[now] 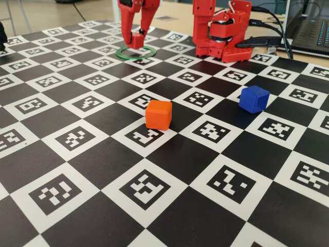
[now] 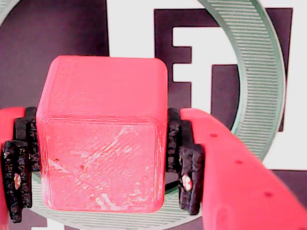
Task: Grab the red cube then put it in the green circle then put the blue cube on top and finally the orange cube on top
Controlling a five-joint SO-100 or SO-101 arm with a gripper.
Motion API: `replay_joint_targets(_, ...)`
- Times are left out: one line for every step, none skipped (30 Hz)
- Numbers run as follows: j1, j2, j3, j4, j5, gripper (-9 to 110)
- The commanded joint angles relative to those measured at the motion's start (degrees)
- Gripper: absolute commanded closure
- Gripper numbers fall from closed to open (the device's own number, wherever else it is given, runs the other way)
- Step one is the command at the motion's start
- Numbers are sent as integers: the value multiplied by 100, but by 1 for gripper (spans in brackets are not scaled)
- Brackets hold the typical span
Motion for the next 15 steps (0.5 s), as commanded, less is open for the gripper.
replay_joint_targets(-62,-18,-272,-35,79,98)
replay_joint_targets(-62,-44,-316,-9,79,98)
replay_joint_targets(-70,-70,-352,26,88,98)
replay_joint_targets(-70,-97,-404,79,97,98)
replay_joint_targets(-70,-123,-466,132,97,98)
replay_joint_targets(-70,-167,-545,202,105,98)
replay_joint_targets(-70,-202,-624,255,114,98)
replay_joint_targets(-70,-237,-703,316,114,98)
replay_joint_targets(-70,-264,-782,360,123,98)
replay_joint_targets(-70,-290,-853,413,132,98)
replay_joint_targets(-70,-308,-905,448,132,98)
replay_joint_targets(-70,-316,-949,475,141,98)
replay_joint_targets(-70,-325,-993,501,141,98)
replay_joint_targets(-79,-343,-1020,527,141,98)
replay_joint_targets(-79,-352,-1037,536,149,98)
